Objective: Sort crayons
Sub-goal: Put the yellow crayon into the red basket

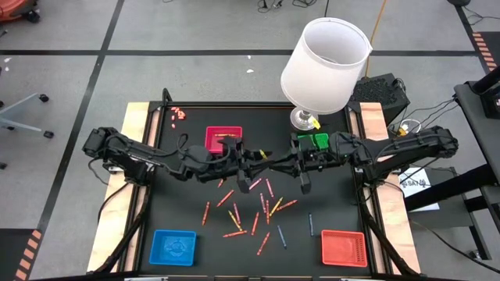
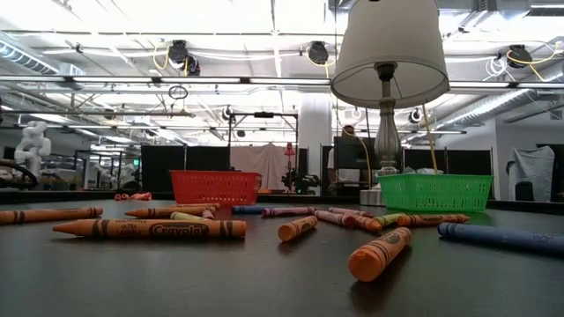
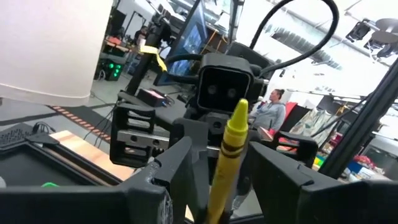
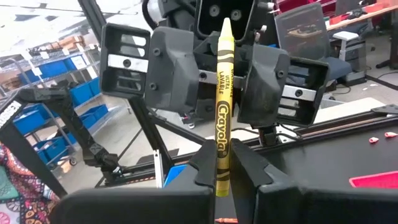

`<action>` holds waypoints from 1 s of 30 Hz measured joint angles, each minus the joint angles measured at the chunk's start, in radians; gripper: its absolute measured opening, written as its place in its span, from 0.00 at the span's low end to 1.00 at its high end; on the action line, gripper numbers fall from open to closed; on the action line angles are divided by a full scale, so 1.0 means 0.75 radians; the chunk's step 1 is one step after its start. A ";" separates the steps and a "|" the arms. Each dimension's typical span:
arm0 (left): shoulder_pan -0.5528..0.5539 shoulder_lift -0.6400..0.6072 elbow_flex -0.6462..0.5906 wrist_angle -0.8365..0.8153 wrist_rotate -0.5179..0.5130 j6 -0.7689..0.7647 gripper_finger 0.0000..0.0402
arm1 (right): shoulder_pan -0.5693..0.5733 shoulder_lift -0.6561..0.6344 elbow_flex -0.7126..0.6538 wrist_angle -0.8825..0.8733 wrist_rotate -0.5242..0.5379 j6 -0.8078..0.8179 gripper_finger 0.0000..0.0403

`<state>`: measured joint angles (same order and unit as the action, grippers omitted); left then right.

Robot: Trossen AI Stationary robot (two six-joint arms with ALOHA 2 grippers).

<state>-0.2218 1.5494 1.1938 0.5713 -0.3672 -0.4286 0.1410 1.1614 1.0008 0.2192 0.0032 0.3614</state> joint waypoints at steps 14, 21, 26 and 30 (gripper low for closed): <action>0.000 0.000 0.000 -0.002 -0.002 0.000 0.35 | -0.023 -0.003 0.000 0.002 0.001 0.026 0.02; 0.001 0.000 0.000 -0.008 -0.012 -0.004 0.19 | -0.023 -0.004 0.000 0.002 0.001 0.026 0.02; 0.002 0.000 0.000 -0.010 -0.014 -0.003 0.10 | -0.023 -0.004 0.000 0.004 -0.003 0.026 0.02; 0.002 -0.001 0.000 -0.011 -0.016 -0.008 0.06 | -0.023 -0.004 0.001 0.004 -0.004 0.030 0.04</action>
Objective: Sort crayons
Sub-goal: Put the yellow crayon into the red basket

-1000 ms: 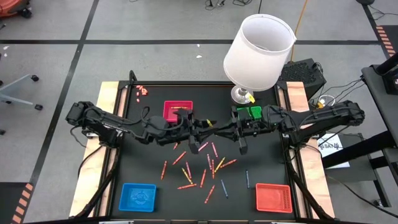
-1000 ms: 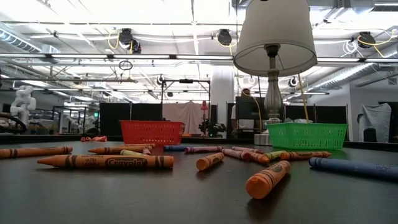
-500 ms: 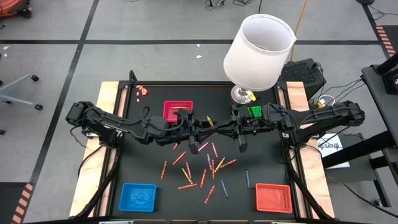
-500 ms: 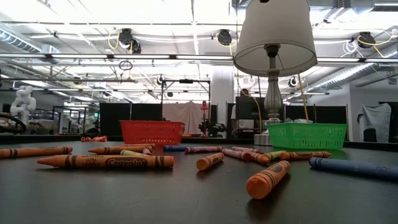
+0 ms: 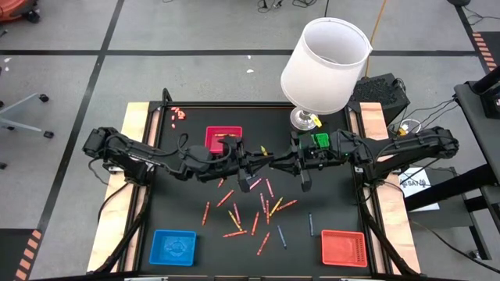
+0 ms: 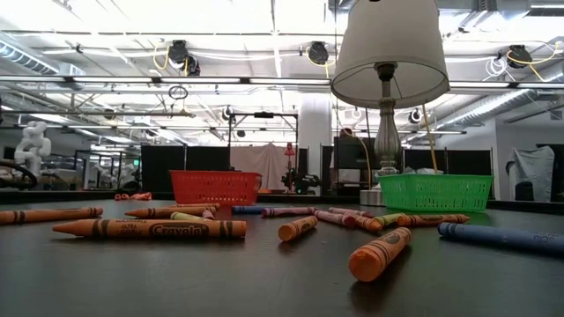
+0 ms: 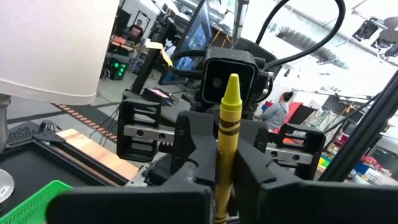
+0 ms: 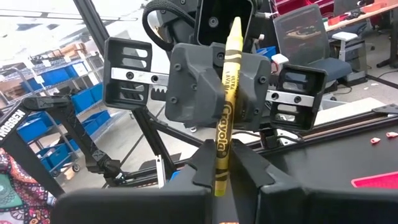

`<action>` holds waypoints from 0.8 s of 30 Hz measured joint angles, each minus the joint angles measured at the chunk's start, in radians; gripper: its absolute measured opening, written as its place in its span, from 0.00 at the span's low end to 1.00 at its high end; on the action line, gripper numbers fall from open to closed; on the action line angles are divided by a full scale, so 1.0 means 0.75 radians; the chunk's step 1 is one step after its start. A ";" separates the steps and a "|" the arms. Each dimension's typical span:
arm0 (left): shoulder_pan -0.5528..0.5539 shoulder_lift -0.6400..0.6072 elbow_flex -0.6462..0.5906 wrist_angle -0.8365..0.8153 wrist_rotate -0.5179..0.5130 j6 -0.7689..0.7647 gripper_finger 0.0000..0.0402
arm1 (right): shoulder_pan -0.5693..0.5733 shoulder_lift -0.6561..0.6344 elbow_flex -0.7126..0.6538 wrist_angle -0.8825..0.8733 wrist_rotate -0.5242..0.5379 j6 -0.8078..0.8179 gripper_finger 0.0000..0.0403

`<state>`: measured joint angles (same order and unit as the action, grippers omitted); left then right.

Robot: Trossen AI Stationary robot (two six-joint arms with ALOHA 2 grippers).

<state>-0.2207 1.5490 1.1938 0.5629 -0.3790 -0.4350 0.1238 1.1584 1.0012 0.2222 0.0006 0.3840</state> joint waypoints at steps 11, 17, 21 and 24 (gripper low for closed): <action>-0.001 0.000 0.000 0.002 0.010 -0.006 0.04 | 0.004 -0.009 0.000 -0.065 -0.006 0.104 0.27; -0.002 -0.035 0.001 -0.002 0.015 0.012 0.06 | 0.008 -0.041 0.000 -0.216 -0.076 0.150 0.37; 0.006 -0.071 0.000 -0.055 0.014 0.025 0.06 | 0.024 -0.070 0.000 -0.325 -0.077 0.151 0.40; 0.016 -0.110 0.000 -0.097 0.013 0.031 0.06 | 0.040 -0.096 0.000 -0.423 -0.082 0.150 0.40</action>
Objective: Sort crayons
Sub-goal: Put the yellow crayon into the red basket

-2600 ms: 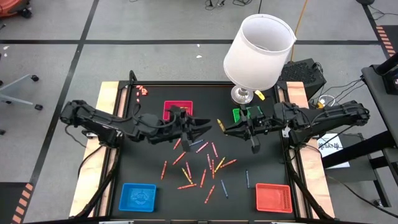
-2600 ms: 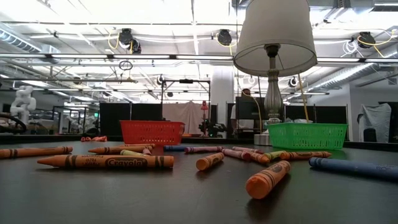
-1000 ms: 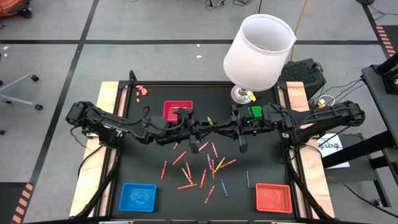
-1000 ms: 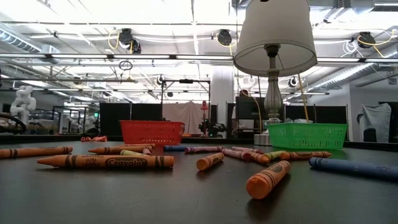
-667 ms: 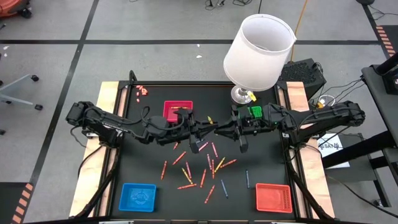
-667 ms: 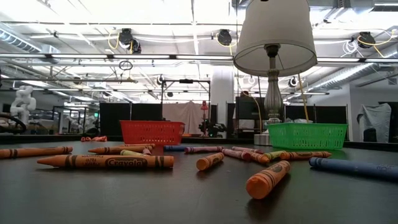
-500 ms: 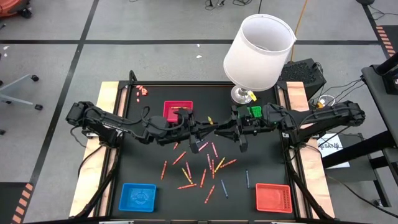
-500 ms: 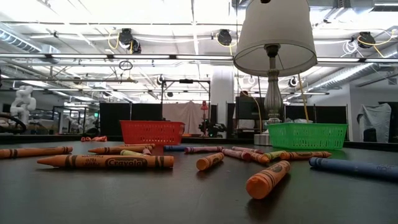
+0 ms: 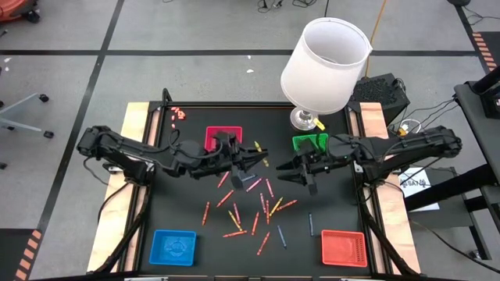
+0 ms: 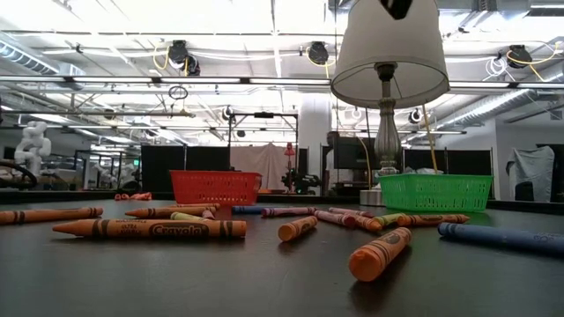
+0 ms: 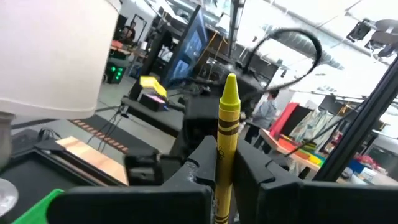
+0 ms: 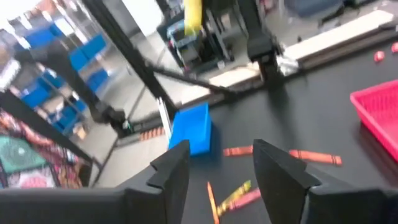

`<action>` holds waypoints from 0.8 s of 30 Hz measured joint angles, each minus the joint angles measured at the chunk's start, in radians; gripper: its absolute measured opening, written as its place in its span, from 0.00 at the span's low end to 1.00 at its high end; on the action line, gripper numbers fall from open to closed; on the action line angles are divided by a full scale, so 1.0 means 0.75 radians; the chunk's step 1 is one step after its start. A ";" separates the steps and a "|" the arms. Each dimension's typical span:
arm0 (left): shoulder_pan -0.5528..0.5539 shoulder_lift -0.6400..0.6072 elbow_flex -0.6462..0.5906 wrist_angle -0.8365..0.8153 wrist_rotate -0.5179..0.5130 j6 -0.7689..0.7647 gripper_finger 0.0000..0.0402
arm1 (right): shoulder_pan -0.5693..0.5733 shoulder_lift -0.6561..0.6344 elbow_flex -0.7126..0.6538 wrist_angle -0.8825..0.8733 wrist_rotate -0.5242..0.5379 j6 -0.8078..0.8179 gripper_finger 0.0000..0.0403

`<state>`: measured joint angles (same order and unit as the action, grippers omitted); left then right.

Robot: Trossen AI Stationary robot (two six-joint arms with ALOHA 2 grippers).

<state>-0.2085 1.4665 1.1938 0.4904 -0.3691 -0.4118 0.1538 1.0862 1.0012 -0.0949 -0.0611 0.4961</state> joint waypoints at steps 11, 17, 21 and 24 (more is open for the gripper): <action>0.026 -0.208 0.000 -0.367 -0.008 0.011 0.06 | 0.007 -0.169 0.000 -0.463 -0.022 -0.013 0.39; 0.026 -0.296 0.000 -0.543 -0.014 0.014 0.06 | 0.007 -0.205 0.000 -0.543 -0.019 -0.014 0.39; 0.026 -0.350 0.000 -0.634 -0.015 0.011 0.06 | 0.007 -0.205 0.000 -0.565 -0.016 -0.008 0.39; 0.026 -0.385 0.000 -0.694 -0.016 0.003 0.06 | 0.007 -0.204 0.000 -0.563 0.012 0.012 0.39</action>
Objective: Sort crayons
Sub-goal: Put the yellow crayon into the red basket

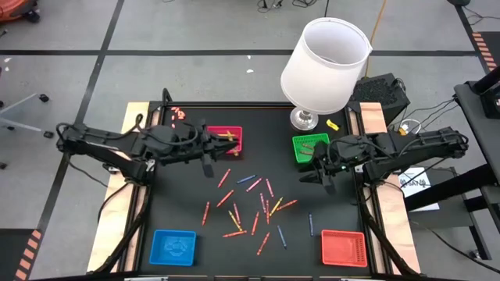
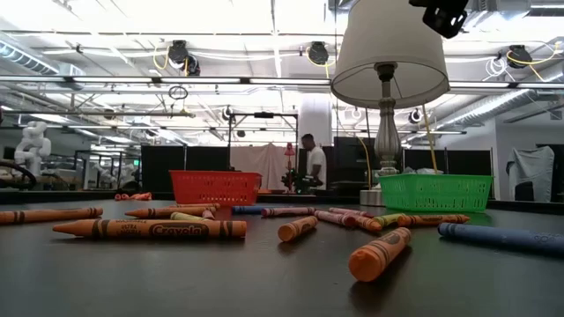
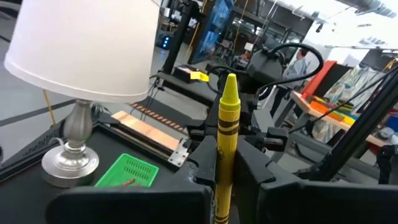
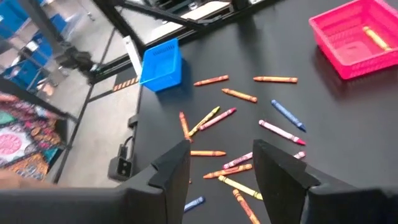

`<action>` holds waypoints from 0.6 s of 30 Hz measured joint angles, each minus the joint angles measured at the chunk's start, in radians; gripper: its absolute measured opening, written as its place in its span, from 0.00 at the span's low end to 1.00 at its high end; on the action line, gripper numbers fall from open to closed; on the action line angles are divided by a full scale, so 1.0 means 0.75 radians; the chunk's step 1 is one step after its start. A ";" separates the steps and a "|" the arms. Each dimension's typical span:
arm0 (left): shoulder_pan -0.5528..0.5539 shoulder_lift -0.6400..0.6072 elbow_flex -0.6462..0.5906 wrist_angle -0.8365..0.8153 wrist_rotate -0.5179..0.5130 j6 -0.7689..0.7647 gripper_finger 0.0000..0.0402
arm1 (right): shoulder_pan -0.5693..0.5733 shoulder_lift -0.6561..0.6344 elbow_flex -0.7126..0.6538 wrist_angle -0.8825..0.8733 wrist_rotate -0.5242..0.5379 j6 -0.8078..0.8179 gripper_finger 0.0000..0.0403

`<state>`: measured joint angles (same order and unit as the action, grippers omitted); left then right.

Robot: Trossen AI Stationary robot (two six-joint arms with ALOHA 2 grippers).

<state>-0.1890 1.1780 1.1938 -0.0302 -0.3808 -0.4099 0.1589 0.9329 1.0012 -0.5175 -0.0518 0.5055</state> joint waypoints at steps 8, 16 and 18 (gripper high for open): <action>0.000 -0.091 0.000 -0.226 0.019 -0.002 0.06 | 0.000 0.001 0.000 0.006 0.108 0.133 0.39; 0.000 -0.140 0.000 -0.347 0.046 0.002 0.06 | 0.000 0.002 0.000 0.027 0.132 0.357 0.39; 0.000 -0.144 0.000 -0.351 0.048 0.038 0.06 | 0.000 0.002 0.000 0.026 0.154 0.394 0.39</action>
<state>-0.1890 1.0699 1.1938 -0.2938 -0.3447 -0.3817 0.1589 0.9344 1.0012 -0.4976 0.0639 0.8010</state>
